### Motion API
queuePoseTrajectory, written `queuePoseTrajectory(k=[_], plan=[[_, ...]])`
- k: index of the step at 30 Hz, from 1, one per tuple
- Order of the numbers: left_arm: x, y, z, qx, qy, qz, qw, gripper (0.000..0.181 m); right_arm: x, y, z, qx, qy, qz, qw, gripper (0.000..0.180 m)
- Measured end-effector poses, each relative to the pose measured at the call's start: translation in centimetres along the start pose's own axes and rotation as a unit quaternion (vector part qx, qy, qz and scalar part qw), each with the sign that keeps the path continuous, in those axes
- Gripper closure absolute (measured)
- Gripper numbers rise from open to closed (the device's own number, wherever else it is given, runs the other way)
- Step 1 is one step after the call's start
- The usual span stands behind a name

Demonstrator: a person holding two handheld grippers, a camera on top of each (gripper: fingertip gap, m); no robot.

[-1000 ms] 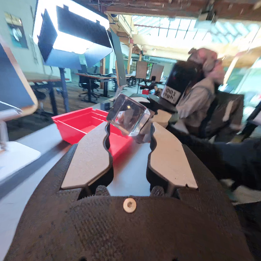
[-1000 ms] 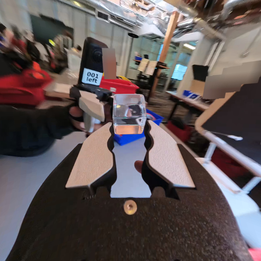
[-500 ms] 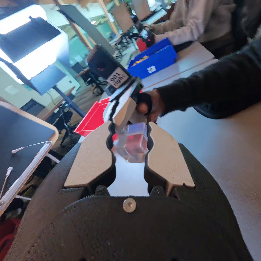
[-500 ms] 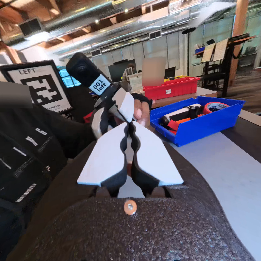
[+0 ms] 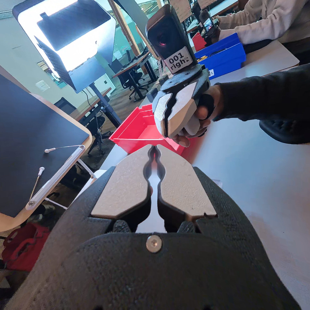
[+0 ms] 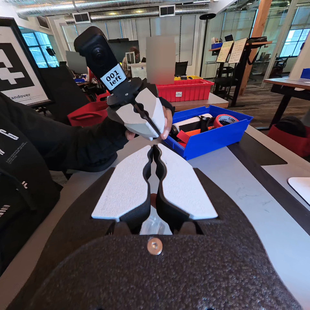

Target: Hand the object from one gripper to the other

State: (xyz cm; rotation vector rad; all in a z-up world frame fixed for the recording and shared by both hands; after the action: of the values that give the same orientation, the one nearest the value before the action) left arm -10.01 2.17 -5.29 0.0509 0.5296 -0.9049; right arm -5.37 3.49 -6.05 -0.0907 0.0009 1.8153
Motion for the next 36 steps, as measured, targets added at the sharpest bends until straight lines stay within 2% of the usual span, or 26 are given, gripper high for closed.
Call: queuePoseTrajectory(k=[7, 17, 22, 25, 29, 34, 36], plan=[[-0.2, 0.1, -0.6, -0.01, -0.004, 0.002, 1.0, 0.18, 1.3, -0.7, -1.1, -0.058, -0.026, -0.052, 0.997, 0.179], [-0.8, 0.4, -1.7, -0.028, -0.023, 0.01, 0.999, 0.177, 1.6, -0.2, -2.6, -0.102, -0.049, -0.065, 0.991, 0.179], [-1.1, 0.3, -2.0, -0.033, -0.032, 0.011, 0.999, 0.172, 1.4, 0.3, -4.1, -0.15, -0.068, -0.065, 0.984, 0.157], [-1.4, 0.1, -2.0, -0.033, -0.041, 0.014, 0.999, 0.167, 1.0, 1.1, -6.3, -0.229, -0.08, -0.059, 0.968, 0.137], [-2.5, -0.5, -2.0, -0.026, -0.061, 0.028, 0.997, 0.162, -0.3, 2.7, -10.7, -0.35, -0.068, -0.03, 0.934, 0.119], [-3.8, -1.7, -1.8, -0.015, -0.077, 0.047, 0.996, 0.16, -2.3, 4.8, -16.4, -0.466, -0.041, 0.01, 0.884, 0.129], [-4.2, -2.1, -1.7, -0.011, -0.078, 0.054, 0.995, 0.16, -1.8, 4.9, -18.2, -0.508, -0.064, -0.014, 0.859, 0.133]])
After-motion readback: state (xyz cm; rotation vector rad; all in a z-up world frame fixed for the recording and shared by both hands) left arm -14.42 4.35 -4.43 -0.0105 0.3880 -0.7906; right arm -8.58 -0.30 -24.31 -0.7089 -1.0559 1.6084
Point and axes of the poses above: each gripper's, where its closed fingertips meet, y out along the fingers, z out of its top, x = y × z across the jaws, the point moved 2 cm from there along -y, back along the fingers, and after that the axes turned 1 degree about -x, right-handed, at the moved point
